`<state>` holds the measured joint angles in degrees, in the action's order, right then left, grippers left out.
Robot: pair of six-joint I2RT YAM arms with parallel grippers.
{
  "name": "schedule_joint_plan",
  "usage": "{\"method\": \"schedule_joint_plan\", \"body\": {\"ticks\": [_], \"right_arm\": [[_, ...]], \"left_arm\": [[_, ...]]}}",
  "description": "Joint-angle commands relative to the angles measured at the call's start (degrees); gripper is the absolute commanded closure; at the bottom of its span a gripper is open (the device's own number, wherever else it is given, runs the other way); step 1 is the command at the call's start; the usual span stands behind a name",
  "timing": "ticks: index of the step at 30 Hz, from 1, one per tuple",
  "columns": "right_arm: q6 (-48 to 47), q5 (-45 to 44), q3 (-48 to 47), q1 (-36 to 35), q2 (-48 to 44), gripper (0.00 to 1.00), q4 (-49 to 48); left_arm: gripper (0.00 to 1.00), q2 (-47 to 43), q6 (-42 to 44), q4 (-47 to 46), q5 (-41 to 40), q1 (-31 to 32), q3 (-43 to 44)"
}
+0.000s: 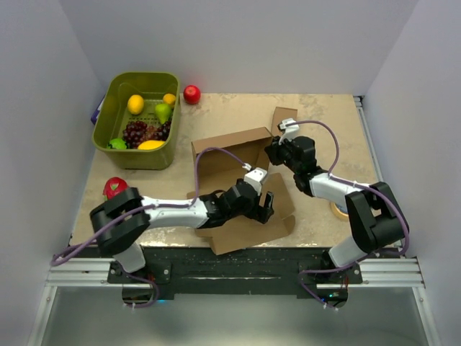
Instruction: Fold the paper box
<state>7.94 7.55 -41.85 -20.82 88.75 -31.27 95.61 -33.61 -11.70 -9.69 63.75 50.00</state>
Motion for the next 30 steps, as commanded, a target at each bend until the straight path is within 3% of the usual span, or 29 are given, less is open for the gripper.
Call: {"method": "schedule_joint_plan", "body": {"ticks": [1,6,11,15,18,22,30], "right_arm": [[-2.23,-3.77,-1.57,-0.71,-2.97,0.94,0.77],[-2.58,-7.01,-1.13,-1.59,-3.94,0.94,1.47],[-3.37,-9.83,-1.66,-2.82,-3.85,0.94,2.7],[-3.37,-11.59,-1.22,-3.35,-4.37,0.95,2.79],[-3.29,-12.91,-0.61,-3.44,-4.99,0.95,2.88],[-3.29,-13.97,0.27,-3.44,-5.6,0.96,2.88],[-3.46,-13.35,0.45,-3.44,-5.52,0.97,2.62]], "left_arm": [[0.11,-11.83,2.75,11.34,-1.82,-1.16,0.63],[0.08,-29.23,2.93,23.8,-0.77,-6.6,2.73],[0.06,-37.25,7.92,30.94,2.4,-21.63,7.74],[0.04,-34.45,10.93,32.37,7.57,-33.47,9.33],[0.06,-30.67,11.45,29.91,16.18,-40.16,9.33],[0.09,-25.92,11.55,27.97,23.03,-44.05,9.68],[0.2,-20.12,11.54,22.96,27.8,-48.62,10.2]]}}
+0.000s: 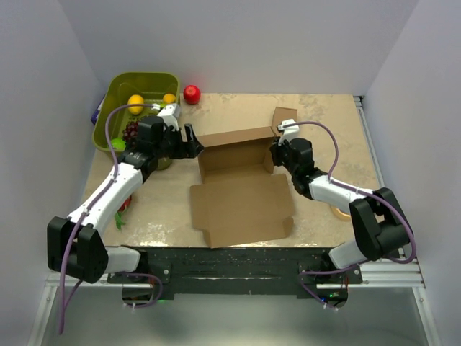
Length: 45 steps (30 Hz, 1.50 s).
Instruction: Fold the paper box
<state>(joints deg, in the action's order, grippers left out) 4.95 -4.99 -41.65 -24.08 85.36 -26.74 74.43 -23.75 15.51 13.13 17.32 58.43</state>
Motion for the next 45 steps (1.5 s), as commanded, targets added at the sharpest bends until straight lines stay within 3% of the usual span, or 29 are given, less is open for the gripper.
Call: {"method": "schedule_joint_plan", "body": {"ticks": [1,13,28,35,39,42,45], "right_arm": [[-0.56,-0.89,0.25,-0.18,-2.22,0.97,-1.82],[-0.56,0.16,-0.36,-0.18,-1.78,0.98,-0.16],[-0.03,-0.63,-0.63,-0.62,-2.22,0.98,1.87],[0.23,-1.16,-0.89,-0.62,-2.04,0.98,2.48],[1.11,-1.07,-0.89,-0.71,-1.87,0.98,2.75],[1.9,-0.81,-0.63,-0.62,-1.87,0.94,2.66],[2.87,-0.81,-0.8,-0.71,-1.25,0.81,3.27]], "left_arm": [[0.21,1.41,1.51,-4.69,5.42,-2.38,1.86],[0.38,6.42,0.72,-10.49,5.68,-3.0,0.54],[0.35,7.39,-3.06,-20.17,7.27,-5.1,-1.13],[0.41,8.97,-2.97,-18.23,9.19,-5.1,-2.53],[0.51,10.55,-3.67,-18.94,11.92,-5.02,-3.5],[0.55,10.82,-3.59,-18.94,11.93,-4.93,-4.12],[0.57,10.91,-2.8,-18.23,10.87,-4.93,-3.86]]}}
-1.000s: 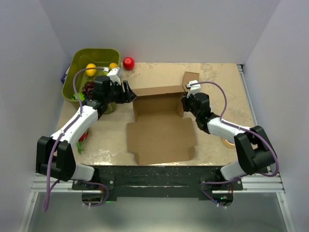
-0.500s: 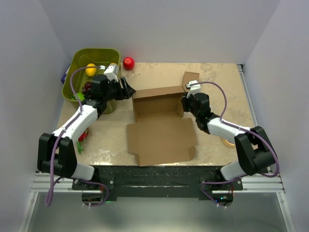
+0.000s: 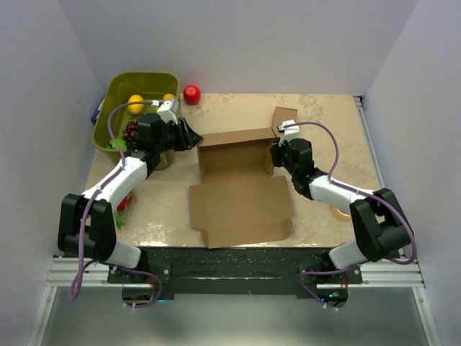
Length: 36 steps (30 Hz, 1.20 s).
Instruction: Fold the paper box
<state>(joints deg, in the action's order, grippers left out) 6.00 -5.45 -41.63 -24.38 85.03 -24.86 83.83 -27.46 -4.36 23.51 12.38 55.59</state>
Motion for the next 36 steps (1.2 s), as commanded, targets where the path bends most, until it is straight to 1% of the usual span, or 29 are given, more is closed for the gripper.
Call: {"method": "schedule_joint_plan", "body": {"ticks": [1,4,5,14,16,19,20,21,22,23,29,36], "right_arm": [[2.43,-0.35,-0.82,-0.4,-0.75,0.8,1.92],[3.49,-0.61,-1.0,-0.4,-0.13,0.72,2.36],[3.75,-0.61,-1.17,-0.4,0.3,0.68,2.71],[5.16,-1.4,-2.23,-0.4,4.08,0.66,2.54],[5.6,-2.71,-2.14,-0.32,4.35,0.69,2.27],[6.65,-4.56,-2.23,-0.49,4.44,0.76,2.63],[6.83,-5.78,-2.14,-0.4,4.35,0.78,2.71],[7.44,-6.49,-2.06,-0.4,4.35,0.8,2.89],[7.8,-7.46,-2.06,-0.49,4.44,0.87,3.06],[8.32,-9.12,-2.23,-0.4,4.79,0.89,3.33],[10.96,-14.49,-3.11,-0.84,5.67,1.0,5.7],[14.21,-20.99,-4.6,-1.55,7.69,1.0,9.48]], "left_arm": [[0.57,1.6,1.01,1.72,0.49,0.01,-1.01],[0.57,1.95,1.01,1.9,0.84,0.1,-1.01],[0.57,1.95,1.01,1.99,0.84,0.19,-0.84],[0.59,2.04,1.62,2.43,0.66,0.27,-0.49],[0.59,2.3,1.62,2.34,0.93,0.54,-0.49],[0.6,2.21,1.71,2.43,0.75,1.24,-0.66],[0.61,2.21,1.8,2.43,0.58,1.5,-0.75],[0.61,2.04,1.89,2.43,0.14,1.68,-0.84],[0.61,1.86,1.97,2.43,-0.04,2.2,-0.92],[0.61,1.86,1.97,2.43,-0.56,2.47,-0.93],[0.62,2.04,2.5,2.87,-1.71,4.05,-1.01],[0.63,2.83,2.85,3.13,-2.32,5.37,-1.01]]}}
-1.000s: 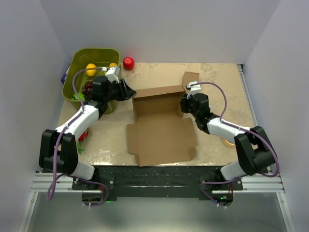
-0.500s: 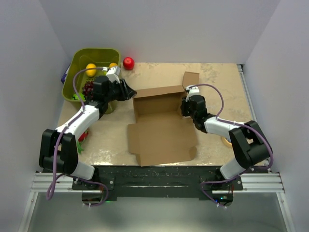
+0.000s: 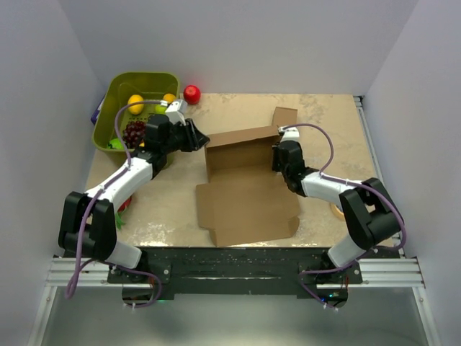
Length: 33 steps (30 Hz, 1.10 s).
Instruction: Fold the paper box
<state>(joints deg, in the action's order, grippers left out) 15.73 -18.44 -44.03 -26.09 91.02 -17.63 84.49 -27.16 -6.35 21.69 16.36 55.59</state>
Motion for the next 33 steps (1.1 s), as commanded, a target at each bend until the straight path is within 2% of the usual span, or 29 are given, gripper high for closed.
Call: {"method": "schedule_joint_plan", "body": {"ticks": [1,11,17,19,20,23,24,27,33], "right_arm": [[4.84,-8.54,-2.29,0.16,1.88,1.0,2.59],[14.59,-10.91,-2.64,0.25,3.9,1.0,5.67],[13.2,-7.77,-0.88,0.33,0.92,0.99,2.61],[12.84,-6.44,-0.09,0.25,-0.49,0.89,2.07],[12.84,-6.0,0.17,0.25,-2.15,0.78,2.16],[13.36,-5.82,0.87,0.25,-4.36,0.58,2.25],[13.37,-5.91,1.05,0.25,-5.49,0.55,1.99],[12.58,-6.35,1.58,0.33,-5.95,0.5,0.84],[9.33,-6.88,2.72,0.42,-5.16,0.47,-3.37]], "left_arm": [[0.64,2.26,2.55,5.12,-0.6,1.57,-0.93],[0.66,2.43,2.9,5.47,-1.92,2.71,-1.28],[0.66,2.35,2.9,5.56,-2.27,2.89,-1.19],[0.66,2.35,2.9,5.47,-2.27,2.89,-1.1],[0.66,2.35,2.9,5.47,-2.27,2.89,-1.01],[0.66,2.26,3.07,5.73,-2.44,2.89,-0.84],[0.66,2.17,3.16,5.82,-2.53,2.89,-0.84],[0.66,2.17,3.34,5.91,-2.71,2.89,-0.75],[0.66,2.44,3.43,6.0,-2.45,2.89,-0.57]]}}
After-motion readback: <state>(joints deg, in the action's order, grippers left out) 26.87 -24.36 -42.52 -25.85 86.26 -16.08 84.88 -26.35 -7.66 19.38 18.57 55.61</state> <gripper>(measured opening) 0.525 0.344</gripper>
